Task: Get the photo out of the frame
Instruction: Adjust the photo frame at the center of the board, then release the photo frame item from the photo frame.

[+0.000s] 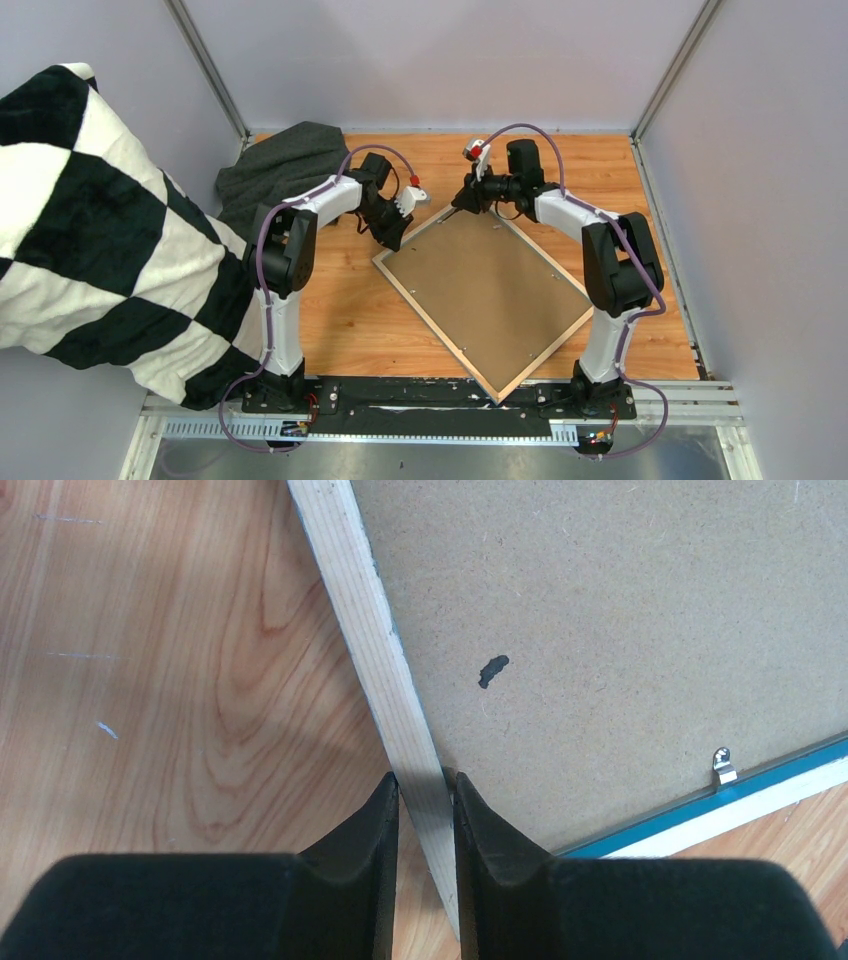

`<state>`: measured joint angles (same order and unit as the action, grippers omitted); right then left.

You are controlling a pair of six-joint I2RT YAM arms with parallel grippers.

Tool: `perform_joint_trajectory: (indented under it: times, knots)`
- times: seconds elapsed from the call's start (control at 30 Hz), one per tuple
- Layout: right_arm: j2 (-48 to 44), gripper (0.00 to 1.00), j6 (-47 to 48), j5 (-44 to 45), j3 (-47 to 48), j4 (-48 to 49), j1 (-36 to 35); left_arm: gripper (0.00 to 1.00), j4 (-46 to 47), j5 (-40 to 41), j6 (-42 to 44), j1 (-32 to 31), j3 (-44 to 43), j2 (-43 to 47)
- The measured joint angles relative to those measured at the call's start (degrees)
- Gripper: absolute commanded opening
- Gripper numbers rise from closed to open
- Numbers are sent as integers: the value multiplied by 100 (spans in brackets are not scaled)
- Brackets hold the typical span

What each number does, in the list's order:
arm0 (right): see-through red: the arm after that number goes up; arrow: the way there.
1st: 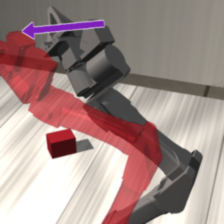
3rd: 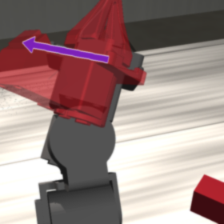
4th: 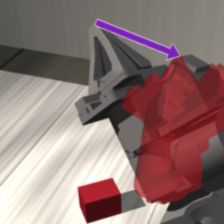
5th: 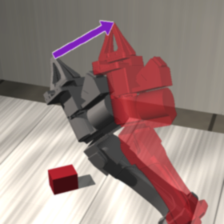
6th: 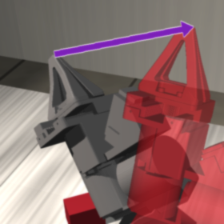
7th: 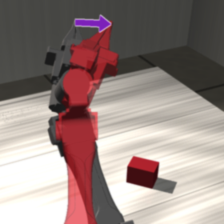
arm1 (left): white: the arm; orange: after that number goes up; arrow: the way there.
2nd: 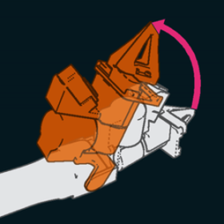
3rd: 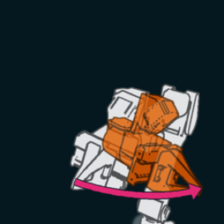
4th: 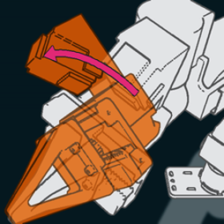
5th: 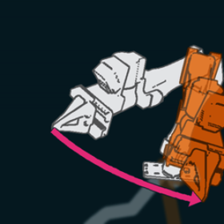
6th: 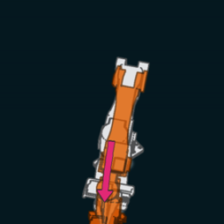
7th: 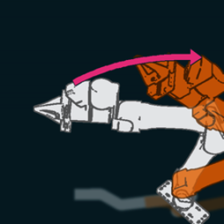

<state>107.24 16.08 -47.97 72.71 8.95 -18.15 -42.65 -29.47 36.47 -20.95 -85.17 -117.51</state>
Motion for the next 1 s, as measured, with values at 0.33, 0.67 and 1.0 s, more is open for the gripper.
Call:
perform_joint_trajectory:
  times: [0.33, 0.67, 1.0]
  knots:
    - [0, 0, 179, 426, 0, 0, -87, 3, 11, -74, 0, 26, 11, -4]
    - [175, 0, 201, 566, 136, 0, -210, 3, 11, -85, 2, 28, 11, -7]
    - [302, 0, 225, 282, 365, -227, -273, 3, 13, -101, 0, 35, 13, -9]
